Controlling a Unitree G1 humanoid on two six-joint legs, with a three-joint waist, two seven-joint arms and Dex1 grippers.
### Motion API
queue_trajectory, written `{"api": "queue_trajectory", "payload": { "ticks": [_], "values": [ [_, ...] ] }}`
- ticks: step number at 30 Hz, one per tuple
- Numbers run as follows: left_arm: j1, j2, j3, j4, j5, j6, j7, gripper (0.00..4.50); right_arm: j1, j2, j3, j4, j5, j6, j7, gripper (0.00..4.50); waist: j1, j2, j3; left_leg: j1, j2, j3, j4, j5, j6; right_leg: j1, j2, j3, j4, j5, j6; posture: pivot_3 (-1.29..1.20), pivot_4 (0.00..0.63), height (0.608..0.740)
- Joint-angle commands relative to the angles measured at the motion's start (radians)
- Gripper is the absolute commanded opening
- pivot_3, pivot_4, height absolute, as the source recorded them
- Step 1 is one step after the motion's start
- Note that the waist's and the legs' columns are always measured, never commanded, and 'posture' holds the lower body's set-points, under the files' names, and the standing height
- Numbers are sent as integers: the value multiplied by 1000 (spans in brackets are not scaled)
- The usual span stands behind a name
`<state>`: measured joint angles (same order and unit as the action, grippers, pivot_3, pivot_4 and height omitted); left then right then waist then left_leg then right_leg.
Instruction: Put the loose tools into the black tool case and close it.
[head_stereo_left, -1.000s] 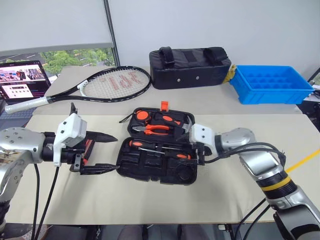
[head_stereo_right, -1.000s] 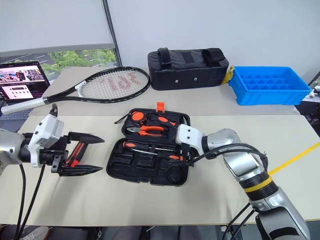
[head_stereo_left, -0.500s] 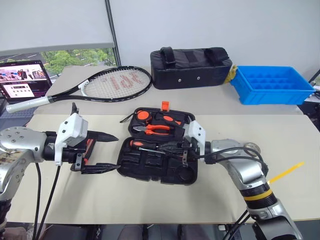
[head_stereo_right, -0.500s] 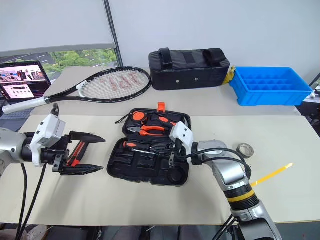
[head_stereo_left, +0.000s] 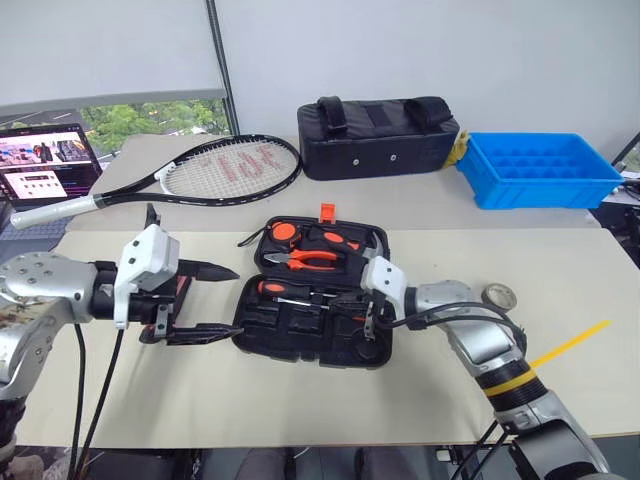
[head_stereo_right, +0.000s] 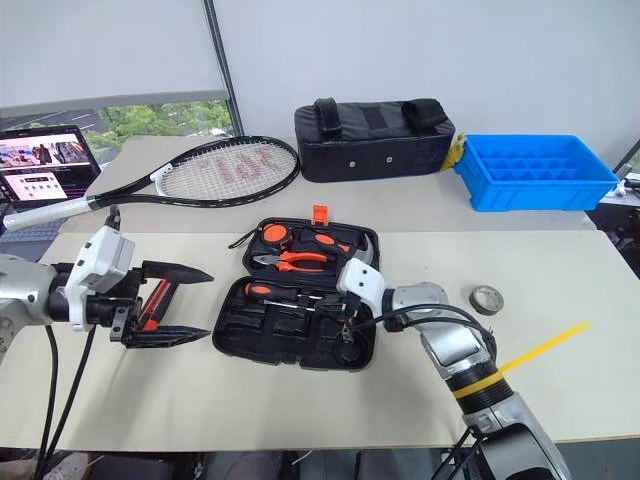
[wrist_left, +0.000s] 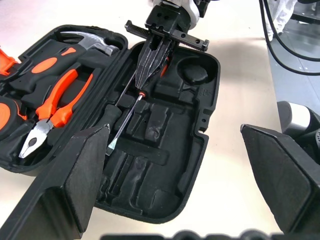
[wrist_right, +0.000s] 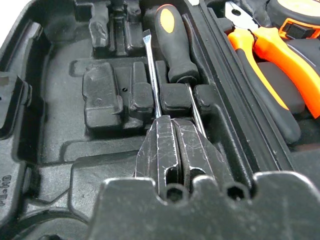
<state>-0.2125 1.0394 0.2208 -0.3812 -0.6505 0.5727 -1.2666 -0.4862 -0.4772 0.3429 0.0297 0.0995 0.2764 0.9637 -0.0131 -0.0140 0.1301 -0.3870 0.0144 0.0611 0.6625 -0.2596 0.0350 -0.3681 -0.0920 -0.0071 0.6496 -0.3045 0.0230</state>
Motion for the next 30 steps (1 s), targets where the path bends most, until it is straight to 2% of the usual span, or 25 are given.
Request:
{"api": "queue_trajectory", "payload": {
  "ticks": [1,6,7,8,10,13,16,17,18,19,23,30],
  "values": [
    [21,-20,37,-44,-11,18,73,4500,30,-2,19,-8,-16,1,9,24,0,0,0,0,0,0,0,0,0,0,0,0,0,0,0,0,150,729],
    [102,-114,78,-118,31,73,309,4500,-6,42,-155,-118,164,97,-18,24,-3,0,0,-2,0,0,0,0,0,-2,-1,1,0,0,0,0,150,729],
    [117,-139,88,-132,39,85,363,4500,-10,38,-187,-143,202,127,-18,600,-2,0,0,-3,0,0,0,0,0,-2,-1,1,0,0,0,0,150,729],
    [131,-162,101,-140,49,89,408,4500,-10,30,-212,-165,234,154,-15,722,0,0,0,-3,0,0,0,0,0,-3,-2,1,1,0,0,0,150,729],
    [144,-216,142,-127,53,110,504,4500,-4,13,-259,-210,299,198,-2,1430,1,0,0,-3,0,-1,0,0,0,-2,-3,1,0,0,0,0,150,729],
    [173,-255,191,-40,132,104,615,4500,-3,-25,-337,-305,423,286,16,2455,1,0,1,-2,0,-2,-1,0,0,-2,-4,0,0,0,0,0,150,729],
    [158,-290,209,105,202,76,712,4500,-9,-54,-338,-355,453,304,26,3531,1,0,0,-1,0,-2,-2,0,-1,-2,-7,-1,0,1,-1,0,150,729],
    [151,-300,209,164,226,50,731,4500,-9,-62,-332,-362,451,299,31,3767,-1,0,0,-1,0,-2,-2,0,-1,-2,-7,-1,0,1,-1,0,150,729],
    [154,-295,191,214,255,11,720,4500,-7,-67,-327,-364,447,290,34,4190,-1,0,0,-1,0,-2,-2,0,-1,-2,-7,-1,0,1,-2,0,150,729],
    [156,-290,176,249,275,-20,709,4500,-6,-71,-323,-365,445,283,35,4394,-2,-1,1,-1,0,-2,-2,0,-1,-2,-7,-1,0,1,-2,0,150,729],
    [87,-282,129,435,343,-120,695,4500,19,-86,-326,-344,405,205,46,4464,5,-1,1,-2,0,-2,-2,0,-1,-2,-10,-3,-1,1,-2,0,150,729],
    [-45,-272,83,726,401,-257,643,4500,51,-86,-354,-361,426,146,51,4464,11,-3,1,-4,-1,-1,-2,0,-1,-3,-14,-6,-1,2,-2,0,150,729]
  ]
}}
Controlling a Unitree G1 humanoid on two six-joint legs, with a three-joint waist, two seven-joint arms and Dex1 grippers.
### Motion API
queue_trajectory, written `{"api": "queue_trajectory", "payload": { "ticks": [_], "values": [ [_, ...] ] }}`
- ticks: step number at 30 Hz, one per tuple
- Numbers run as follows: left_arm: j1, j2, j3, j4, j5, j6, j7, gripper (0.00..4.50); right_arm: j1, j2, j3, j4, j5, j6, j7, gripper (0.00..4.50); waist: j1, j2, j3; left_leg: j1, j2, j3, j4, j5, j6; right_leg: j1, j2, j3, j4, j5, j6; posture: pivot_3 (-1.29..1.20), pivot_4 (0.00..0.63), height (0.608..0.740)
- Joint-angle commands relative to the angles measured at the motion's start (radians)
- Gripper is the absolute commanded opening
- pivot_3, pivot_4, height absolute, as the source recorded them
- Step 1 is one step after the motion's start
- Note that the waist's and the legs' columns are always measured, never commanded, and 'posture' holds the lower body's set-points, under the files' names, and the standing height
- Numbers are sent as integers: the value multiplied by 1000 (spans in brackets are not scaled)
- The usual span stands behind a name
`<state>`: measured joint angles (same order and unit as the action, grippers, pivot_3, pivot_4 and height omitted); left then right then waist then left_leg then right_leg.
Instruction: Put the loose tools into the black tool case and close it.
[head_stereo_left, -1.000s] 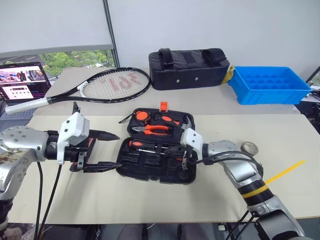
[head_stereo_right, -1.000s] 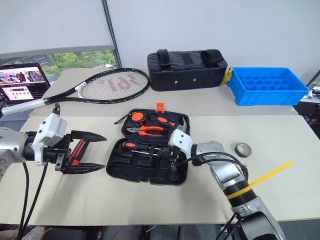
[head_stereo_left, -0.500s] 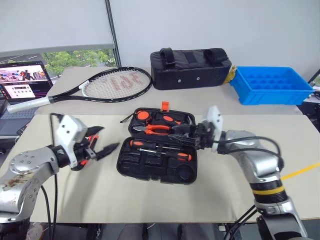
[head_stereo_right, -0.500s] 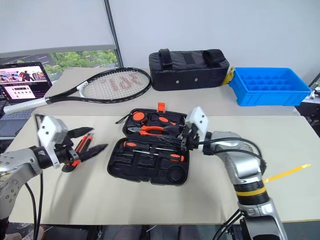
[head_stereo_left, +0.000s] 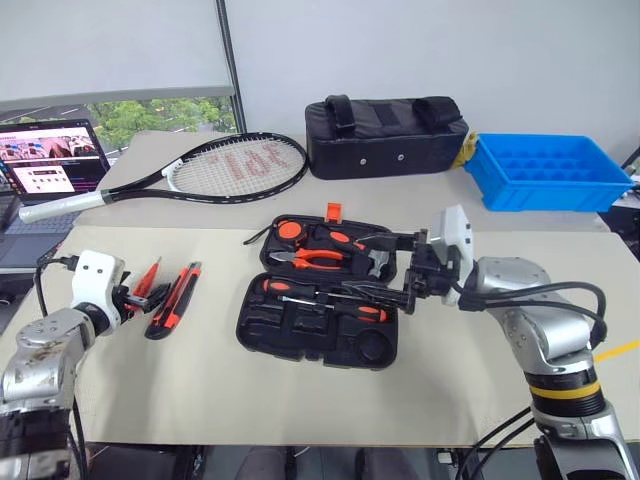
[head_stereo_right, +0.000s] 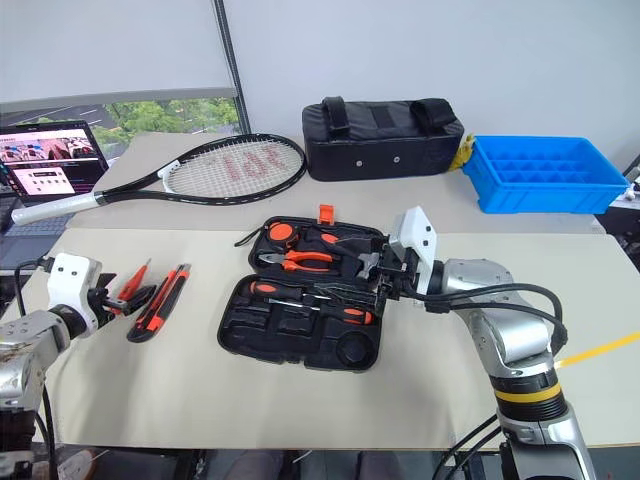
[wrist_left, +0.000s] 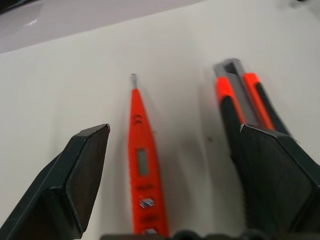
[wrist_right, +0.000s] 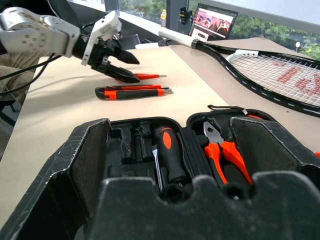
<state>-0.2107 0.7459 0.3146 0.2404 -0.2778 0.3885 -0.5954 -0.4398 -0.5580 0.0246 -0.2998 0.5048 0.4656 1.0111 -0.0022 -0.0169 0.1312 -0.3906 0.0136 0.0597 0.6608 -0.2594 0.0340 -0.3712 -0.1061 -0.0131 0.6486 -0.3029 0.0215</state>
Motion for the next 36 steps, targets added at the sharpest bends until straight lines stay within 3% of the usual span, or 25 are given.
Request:
{"api": "queue_trajectory", "payload": {
  "ticks": [1,6,10,11,12,18,22,30,36],
  "values": [
    [-69,18,-16,151,25,-81,-47,4500,5,-4,-33,-33,19,-46,1,4464,-1,0,0,0,0,0,0,0,0,0,0,0,0,0,0,0,150,729],
    [-139,10,-78,287,48,-74,-111,4500,7,-1,-25,-37,16,-53,-7,4464,-6,0,0,0,0,1,0,0,0,-1,1,-1,1,0,0,0,150,729],
    [-197,-11,-31,373,24,0,-41,4500,2,-11,-30,-34,13,-52,-10,4464,0,0,0,1,0,1,0,0,0,0,1,-1,1,0,0,0,150,729],
    [-202,-13,-23,381,17,15,-36,3982,3,-12,-30,-35,13,-52,-12,4500,-1,0,0,1,0,1,0,0,0,0,2,-2,1,0,0,0,150,729],
    [-192,-8,-31,385,27,17,-36,3819,5,-14,-32,-35,12,-53,-13,4500,-1,0,0,2,0,1,0,0,0,1,2,-1,1,0,0,0,150,729],
    [-151,-9,-18,354,21,44,-34,1747,17,-20,-35,-38,16,-57,-14,4500,-12,0,0,4,0,2,0,0,0,0,0,-1,6,0,0,0,150,729],
    [-160,-7,5,297,13,-35,-42,450,20,-18,-38,-39,20,-59,-17,4500,-12,-1,0,5,0,2,0,0,0,0,-1,0,6,0,0,0,150,729],
    [-301,-14,-3,171,-61,-160,-185,450,26,-32,-78,-40,67,-64,7,4500,1,-6,4,1,0,1,0,1,-1,-2,-1,-2,6,0,0,0,150,729],
    [-470,-58,-164,41,-140,-121,-477,450,76,-55,-134,-7,25,-167,24,4500,13,-6,3,-1,-1,2,0,0,0,-1,2,-3,7,0,1,0,150,729]
  ]
}}
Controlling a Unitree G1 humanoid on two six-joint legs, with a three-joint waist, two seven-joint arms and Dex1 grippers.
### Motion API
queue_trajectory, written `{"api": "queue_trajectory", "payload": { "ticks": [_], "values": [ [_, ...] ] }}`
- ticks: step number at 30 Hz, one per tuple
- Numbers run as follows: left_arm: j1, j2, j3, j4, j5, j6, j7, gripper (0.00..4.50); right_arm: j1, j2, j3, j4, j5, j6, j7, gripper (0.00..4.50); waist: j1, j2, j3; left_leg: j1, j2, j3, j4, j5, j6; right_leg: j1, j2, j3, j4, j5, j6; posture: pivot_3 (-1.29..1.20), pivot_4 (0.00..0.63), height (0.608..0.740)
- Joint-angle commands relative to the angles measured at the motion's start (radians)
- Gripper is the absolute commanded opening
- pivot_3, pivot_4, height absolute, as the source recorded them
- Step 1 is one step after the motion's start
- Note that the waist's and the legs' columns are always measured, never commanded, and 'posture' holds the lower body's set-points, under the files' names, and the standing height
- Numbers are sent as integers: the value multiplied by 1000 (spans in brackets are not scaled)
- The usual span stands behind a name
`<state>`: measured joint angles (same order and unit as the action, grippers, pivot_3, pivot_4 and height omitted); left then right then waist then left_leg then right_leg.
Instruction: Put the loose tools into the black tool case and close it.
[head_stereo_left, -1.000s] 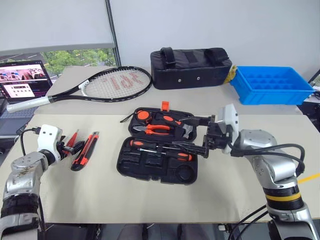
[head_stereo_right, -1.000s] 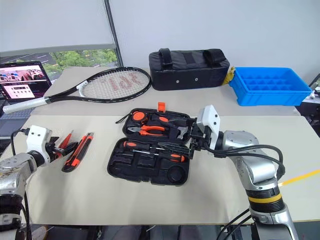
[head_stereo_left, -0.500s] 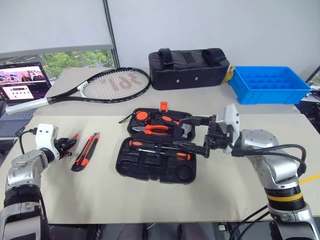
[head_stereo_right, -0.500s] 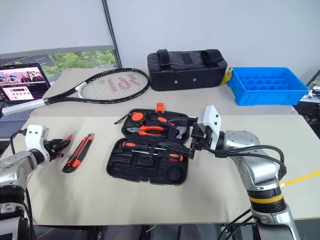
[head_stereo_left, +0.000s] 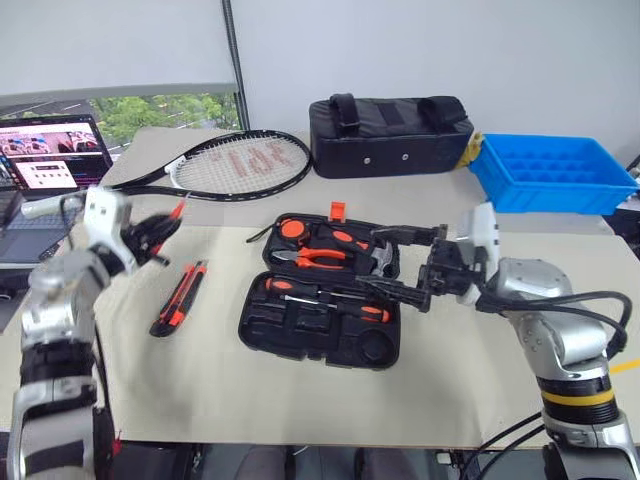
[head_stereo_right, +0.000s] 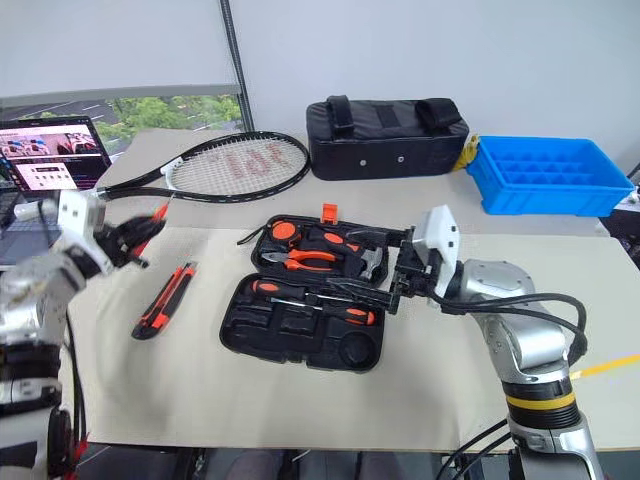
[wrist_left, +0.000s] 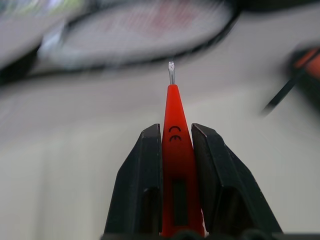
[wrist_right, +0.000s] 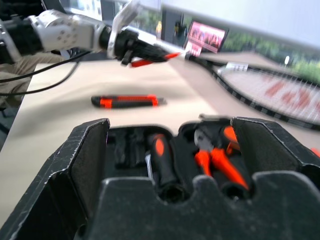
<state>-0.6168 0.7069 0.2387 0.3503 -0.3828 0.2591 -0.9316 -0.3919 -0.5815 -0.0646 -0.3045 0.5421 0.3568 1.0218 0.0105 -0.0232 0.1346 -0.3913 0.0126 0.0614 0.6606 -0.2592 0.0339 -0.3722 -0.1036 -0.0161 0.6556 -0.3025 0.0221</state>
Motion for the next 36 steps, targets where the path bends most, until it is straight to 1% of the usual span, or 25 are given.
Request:
{"api": "queue_trajectory", "payload": {
  "ticks": [1,4,8,11,15,18,28,36],
  "values": [
    [-84,-26,-136,-92,-30,15,-192,450,39,-36,-60,6,-5,-69,18,4500,0,0,0,0,0,0,0,0,0,0,2,0,0,0,0,0,150,729],
    [-114,-57,-315,-163,29,-15,-336,450,95,-80,-88,16,-21,-103,40,4500,0,0,0,-1,0,1,0,0,0,0,7,2,-2,0,0,0,150,729],
    [-119,-87,-521,-182,161,-129,-455,450,161,-110,-122,-1,-32,-136,30,4500,-8,0,0,-2,2,2,0,0,0,0,12,4,-7,0,0,0,150,729],
    [-126,-108,-586,-164,204,-162,-490,450,196,-111,-138,-31,-32,-149,8,4500,-10,0,0,-2,2,2,0,0,1,0,13,5,-8,0,0,0,150,729],
    [-128,-105,-621,-121,259,-185,-501,450,239,-109,-157,-75,-29,-146,-21,4500,-11,1,0,-2,2,1,1,0,1,0,12,6,-9,0,0,0,150,729],
    [-135,-106,-617,-94,289,-174,-484,450,263,-108,-163,-89,-27,-153,-26,4500,-7,1,0,-2,2,1,1,0,1,0,12,5,-9,0,0,0,150,729],
    [-97,-66,-608,-108,312,-165,-504,450,298,-118,-160,-88,-30,-181,-11,4500,-2,1,0,-2,2,1,2,0,2,0,12,5,-8,0,0,0,150,729],
    [-78,-49,-607,-98,332,-168,-488,450,317,-155,-156,-83,-12,-157,43,4500,0,1,0,-1,2,1,3,0,2,1,12,5,-8,0,0,0,150,729]
  ]
}}
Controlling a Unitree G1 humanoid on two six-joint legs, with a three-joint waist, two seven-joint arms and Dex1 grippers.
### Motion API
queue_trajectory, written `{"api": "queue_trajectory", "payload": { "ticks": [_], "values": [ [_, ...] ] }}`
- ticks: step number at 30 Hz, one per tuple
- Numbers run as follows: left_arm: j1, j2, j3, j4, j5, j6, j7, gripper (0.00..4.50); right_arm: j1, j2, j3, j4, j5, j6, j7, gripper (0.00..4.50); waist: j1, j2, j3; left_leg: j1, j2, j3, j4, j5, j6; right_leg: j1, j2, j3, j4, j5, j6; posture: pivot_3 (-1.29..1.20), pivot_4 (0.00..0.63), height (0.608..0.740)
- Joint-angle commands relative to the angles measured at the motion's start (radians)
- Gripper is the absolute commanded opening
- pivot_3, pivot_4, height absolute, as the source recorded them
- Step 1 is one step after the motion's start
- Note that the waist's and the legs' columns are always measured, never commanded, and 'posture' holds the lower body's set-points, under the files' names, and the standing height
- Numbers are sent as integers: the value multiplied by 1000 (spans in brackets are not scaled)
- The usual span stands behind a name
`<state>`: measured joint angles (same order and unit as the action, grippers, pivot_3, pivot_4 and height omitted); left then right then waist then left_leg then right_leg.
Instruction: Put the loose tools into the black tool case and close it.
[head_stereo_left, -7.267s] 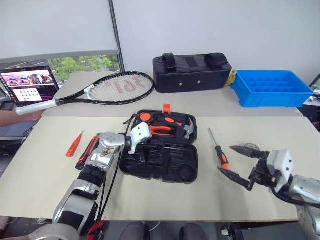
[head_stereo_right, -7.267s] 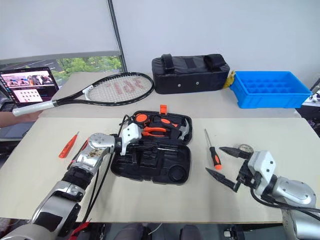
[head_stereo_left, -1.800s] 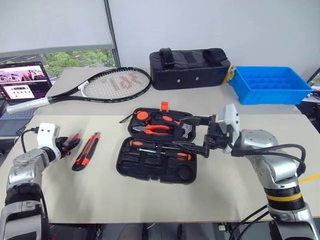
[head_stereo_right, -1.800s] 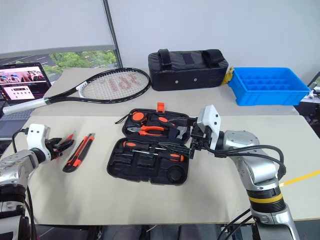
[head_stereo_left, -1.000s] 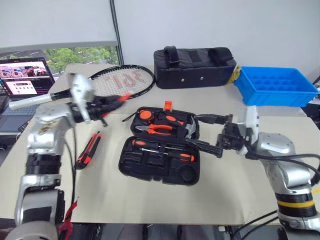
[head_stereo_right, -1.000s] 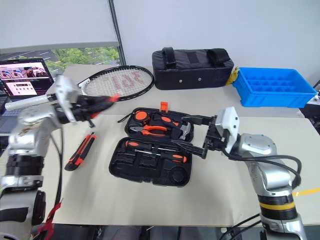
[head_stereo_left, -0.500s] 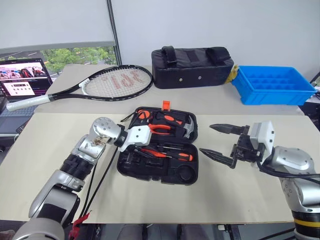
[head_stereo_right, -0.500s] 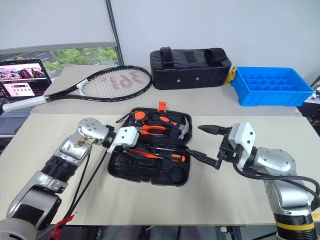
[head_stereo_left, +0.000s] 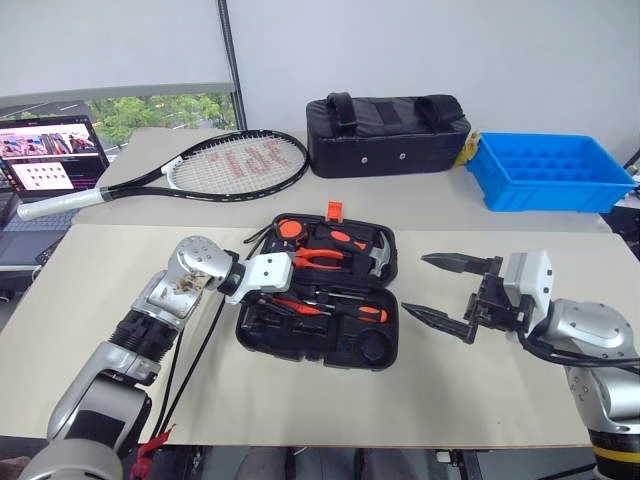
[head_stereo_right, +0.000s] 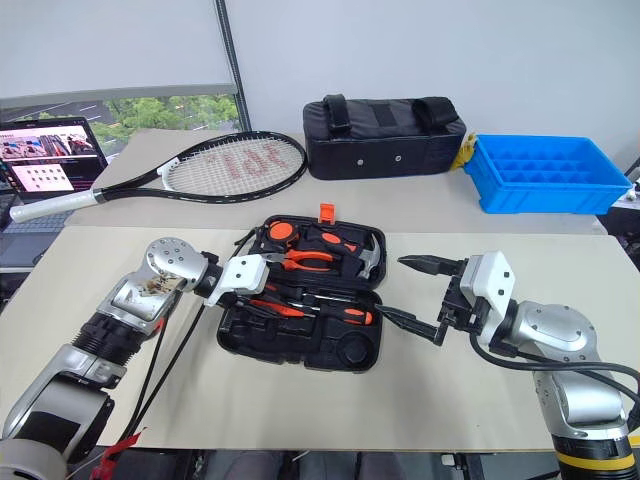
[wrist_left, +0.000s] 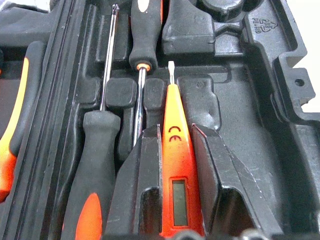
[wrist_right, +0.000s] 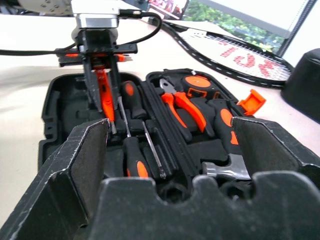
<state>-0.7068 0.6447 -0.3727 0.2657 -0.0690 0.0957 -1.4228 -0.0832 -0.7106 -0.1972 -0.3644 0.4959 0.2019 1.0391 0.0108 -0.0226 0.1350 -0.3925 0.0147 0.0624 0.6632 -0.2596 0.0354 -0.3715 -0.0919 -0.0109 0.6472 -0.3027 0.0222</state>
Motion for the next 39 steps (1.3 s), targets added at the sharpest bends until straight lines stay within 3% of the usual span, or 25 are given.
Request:
{"api": "queue_trajectory", "payload": {
  "ticks": [1,24,26,29,35,39],
  "values": [
    [14,15,1,-12,25,-10,3,450,13,-36,-21,-28,45,11,40,4500,0,0,0,0,0,0,0,0,0,0,0,0,0,0,0,0,150,729],
    [-14,-55,-5,31,69,-47,34,450,5,-43,-3,-23,42,10,46,4500,7,0,0,1,0,-1,4,0,0,3,-1,-1,0,0,0,0,150,729],
    [-20,-66,8,26,56,-41,38,1452,4,-42,-1,-22,41,9,44,4500,9,0,0,1,0,-1,5,0,0,4,-1,-1,1,0,0,0,150,729],
    [-15,-79,45,-7,17,-39,49,2350,6,-40,-1,-21,42,9,41,4500,7,0,0,1,0,-1,5,0,1,3,-1,-1,1,0,0,0,150,729],
    [11,-74,119,-112,-107,69,35,2350,10,-40,-3,-9,38,-2,44,4500,-1,0,0,0,0,-1,5,-1,1,3,0,-1,1,0,0,0,150,729],
    [56,-30,178,-224,-229,202,-2,1205,11,-36,5,-1,34,-15,45,4500,-7,0,0,1,1,-1,5,-1,1,3,0,0,1,0,0,0,150,729]
  ]
}}
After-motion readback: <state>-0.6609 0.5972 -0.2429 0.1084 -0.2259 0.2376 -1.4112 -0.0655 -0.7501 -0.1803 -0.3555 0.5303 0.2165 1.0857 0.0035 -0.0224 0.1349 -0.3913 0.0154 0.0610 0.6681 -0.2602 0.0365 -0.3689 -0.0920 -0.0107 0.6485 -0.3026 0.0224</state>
